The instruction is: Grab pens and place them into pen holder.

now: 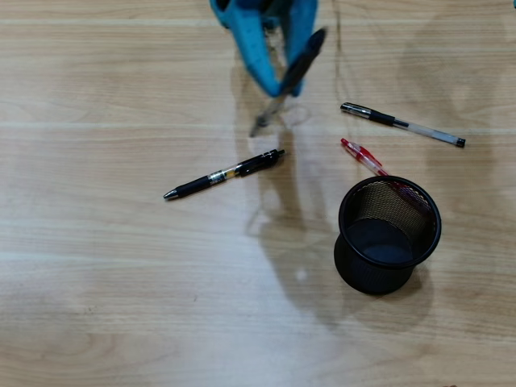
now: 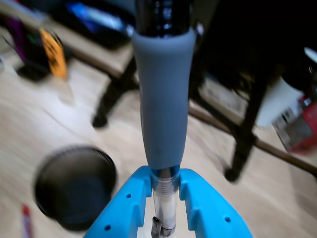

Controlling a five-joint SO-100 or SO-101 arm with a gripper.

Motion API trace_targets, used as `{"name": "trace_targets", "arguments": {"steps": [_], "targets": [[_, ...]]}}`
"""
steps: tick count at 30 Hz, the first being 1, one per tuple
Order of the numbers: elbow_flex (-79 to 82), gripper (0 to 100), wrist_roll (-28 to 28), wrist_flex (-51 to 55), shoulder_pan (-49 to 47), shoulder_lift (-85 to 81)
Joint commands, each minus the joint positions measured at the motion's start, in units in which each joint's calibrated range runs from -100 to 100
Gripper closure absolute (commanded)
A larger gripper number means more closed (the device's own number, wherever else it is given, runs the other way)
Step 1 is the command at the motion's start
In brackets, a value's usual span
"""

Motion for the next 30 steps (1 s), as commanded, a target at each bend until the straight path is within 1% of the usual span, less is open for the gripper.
{"name": "trace_targets", "arguments": {"steps": [1,7,9,12,14,26,30], "targets": [[-2.34,98,-2.77,-9.31,-4.52,1.57],[-2.34,98,-5.97,-20.89,-10.38,9.90],[-2.43,98,-6.07,-23.53,-11.84,12.87],[-2.34,98,-8.53,-26.35,-13.58,16.78],[-2.34,98,-9.47,-27.08,-14.04,19.24],[-2.34,98,-9.58,-27.17,-12.85,28.16],[-2.34,88,-9.63,-26.99,-12.66,29.01]]}}
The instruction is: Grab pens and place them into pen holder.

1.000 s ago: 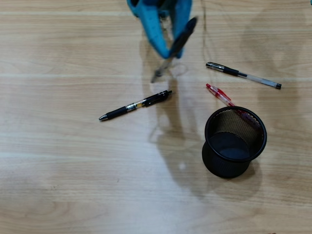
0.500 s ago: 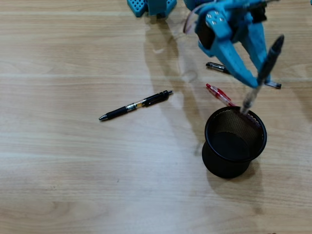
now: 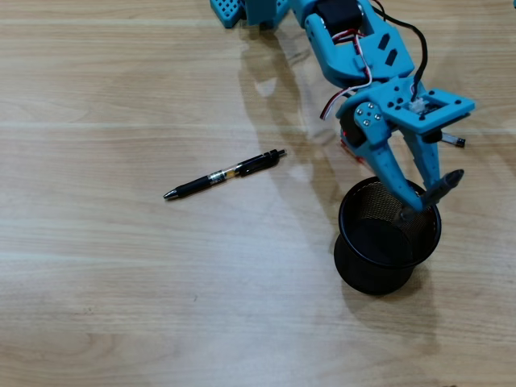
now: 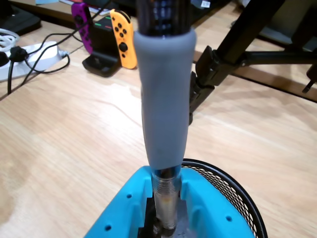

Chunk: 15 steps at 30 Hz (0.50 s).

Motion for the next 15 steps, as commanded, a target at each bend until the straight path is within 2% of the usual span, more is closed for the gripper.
{"name": "trace_targets", "arguments": {"steps": [1,15], "targets": [[-2.25,87,-0.22,-0.92,1.24,-0.39],[-2.25,88,0.67,-0.19,2.43,-2.77]]}}
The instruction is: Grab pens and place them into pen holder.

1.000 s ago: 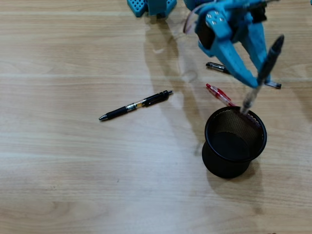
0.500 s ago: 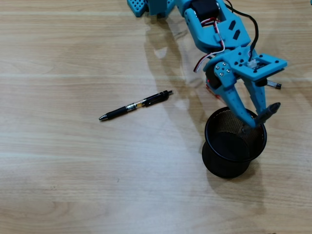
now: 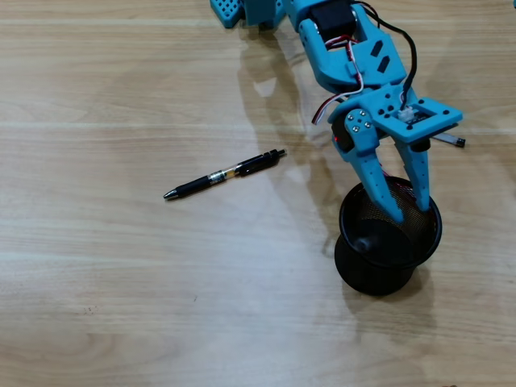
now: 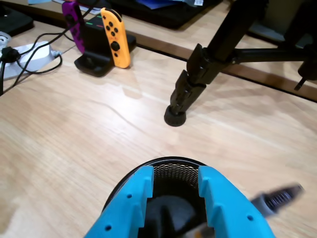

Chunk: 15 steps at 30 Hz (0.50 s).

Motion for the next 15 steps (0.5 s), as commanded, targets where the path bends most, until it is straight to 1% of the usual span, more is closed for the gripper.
{"name": "trace_targets", "arguments": {"steps": [1,3,5,6,10,15], "targets": [[-2.16,89,1.56,-0.10,1.38,-3.70],[-1.43,92,3.87,-0.10,1.84,-5.57],[0.56,97,5.02,-0.10,2.94,-8.29],[2.28,99,5.07,0.08,3.48,-10.16],[9.79,98,5.60,5.91,5.68,-18.06],[16.49,98,6.22,17.39,9.34,-27.91]]}}
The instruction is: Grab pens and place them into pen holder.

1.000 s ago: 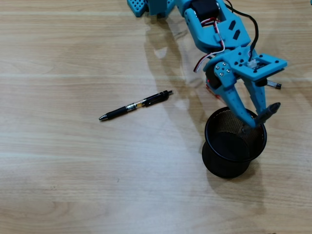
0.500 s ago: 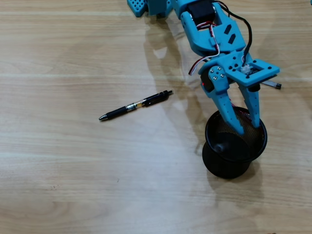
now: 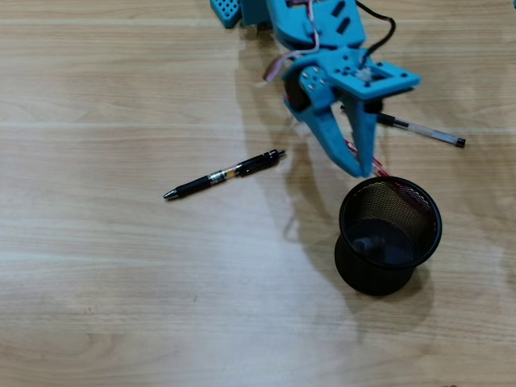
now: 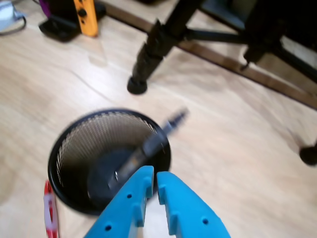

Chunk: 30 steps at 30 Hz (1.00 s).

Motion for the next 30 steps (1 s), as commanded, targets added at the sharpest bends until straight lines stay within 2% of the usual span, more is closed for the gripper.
{"name": "trace_targets", "arguments": {"steps": [1,9,12,16,22,30], "targets": [[2.66,98,0.40,8.90,3.30,-10.49],[4.74,98,2.34,31.68,8.61,-21.61],[4.74,98,2.23,36.51,10.98,-22.63],[5.29,98,1.03,37.15,14.09,-22.38],[5.47,98,-9.29,37.33,16.56,-16.43],[-4.76,97,-9.97,36.88,20.86,-5.39]]}}
